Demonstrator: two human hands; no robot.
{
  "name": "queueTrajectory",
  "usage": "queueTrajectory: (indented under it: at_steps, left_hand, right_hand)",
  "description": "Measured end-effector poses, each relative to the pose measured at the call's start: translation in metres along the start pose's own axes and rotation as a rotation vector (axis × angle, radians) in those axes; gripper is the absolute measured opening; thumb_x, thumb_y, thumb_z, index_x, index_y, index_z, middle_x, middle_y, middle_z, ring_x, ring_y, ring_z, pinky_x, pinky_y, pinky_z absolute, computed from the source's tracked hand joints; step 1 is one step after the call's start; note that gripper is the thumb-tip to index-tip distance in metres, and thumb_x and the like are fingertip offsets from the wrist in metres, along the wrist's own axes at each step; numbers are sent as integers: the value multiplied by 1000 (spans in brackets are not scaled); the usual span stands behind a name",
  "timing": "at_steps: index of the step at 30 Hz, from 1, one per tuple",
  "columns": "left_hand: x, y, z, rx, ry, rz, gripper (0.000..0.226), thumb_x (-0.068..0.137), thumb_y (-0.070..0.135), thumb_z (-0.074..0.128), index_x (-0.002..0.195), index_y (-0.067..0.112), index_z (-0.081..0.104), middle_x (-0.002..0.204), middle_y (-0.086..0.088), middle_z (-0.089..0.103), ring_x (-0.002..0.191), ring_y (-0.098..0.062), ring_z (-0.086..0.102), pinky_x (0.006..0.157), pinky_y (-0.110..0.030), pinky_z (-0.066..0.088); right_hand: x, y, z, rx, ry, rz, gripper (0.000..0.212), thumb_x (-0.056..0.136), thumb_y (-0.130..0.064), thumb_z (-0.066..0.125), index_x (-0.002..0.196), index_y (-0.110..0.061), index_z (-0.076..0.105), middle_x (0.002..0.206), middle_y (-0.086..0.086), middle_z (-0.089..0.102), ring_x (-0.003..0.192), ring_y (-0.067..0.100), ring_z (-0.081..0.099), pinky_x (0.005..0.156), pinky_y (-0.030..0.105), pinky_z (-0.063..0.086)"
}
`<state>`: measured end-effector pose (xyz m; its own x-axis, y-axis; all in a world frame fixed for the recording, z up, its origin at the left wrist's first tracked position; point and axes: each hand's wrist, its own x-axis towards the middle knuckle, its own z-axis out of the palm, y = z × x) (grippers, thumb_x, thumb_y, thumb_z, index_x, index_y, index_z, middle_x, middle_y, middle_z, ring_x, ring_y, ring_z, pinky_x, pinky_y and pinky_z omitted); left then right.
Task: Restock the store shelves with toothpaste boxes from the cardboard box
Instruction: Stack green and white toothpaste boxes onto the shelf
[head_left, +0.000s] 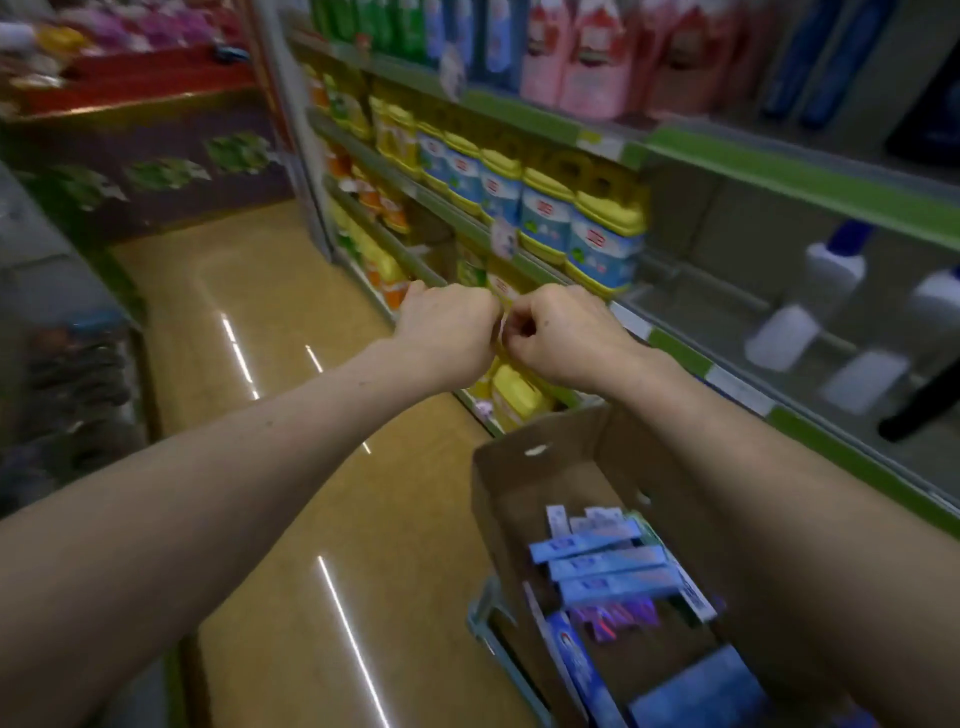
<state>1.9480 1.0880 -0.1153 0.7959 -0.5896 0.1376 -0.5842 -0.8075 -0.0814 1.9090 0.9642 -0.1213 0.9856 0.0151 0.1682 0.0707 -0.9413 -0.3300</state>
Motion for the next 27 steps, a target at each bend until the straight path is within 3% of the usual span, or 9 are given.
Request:
queueTrajectory:
  at_steps: [4,9,13,19,24,27]
  left_hand:
    - [23,46,34,-55,-94,109,12,87,14,47,88,21,57,92,-7,62,98,-32,59,74,-35,30]
    - [50,94,82,-137,-181,216,18,86,18,50,98,19,64,105,-10,66,102,-32,60,73,-32,32]
    - [72,126,117,-181,-266,293,20,88,23,52,105,18,62,115,-11,64,110,-33,58,81,-34,40]
    - [99,158,162,-214,-399,419,18,86,19,55,102,19,62,112,-8,65,107,-30,59,74,-32,34]
    - [110,182,200,-251,-487,496,14,86,16,55,98,19,62,108,-6,65,104,-29,60,83,-36,38]
    - [113,195,222,-247,-509,527,13,87,15,54,96,20,63,103,-4,65,98,-26,59,77,-34,33]
  right_hand:
    - [-20,56,10,5,-53,154,16,85,-20,52,69,-20,51,84,9,59,85,33,56,65,31,35]
    - [-42,116,25,-9,-128,355,24,83,-17,55,61,-24,49,82,3,56,86,30,57,68,29,38]
    - [-57,152,42,-32,-192,487,16,87,-19,54,71,-24,55,88,5,61,90,29,59,70,30,40]
    - [-74,194,71,-17,-223,687,14,88,-18,54,79,-23,63,93,8,68,90,29,62,77,38,51]
    - [-92,219,102,-16,-250,793,16,90,-19,53,92,-15,68,98,10,67,95,30,61,73,32,45]
    - [-104,232,120,-8,-255,851,17,89,-17,51,90,-16,68,100,9,68,94,30,62,73,31,44]
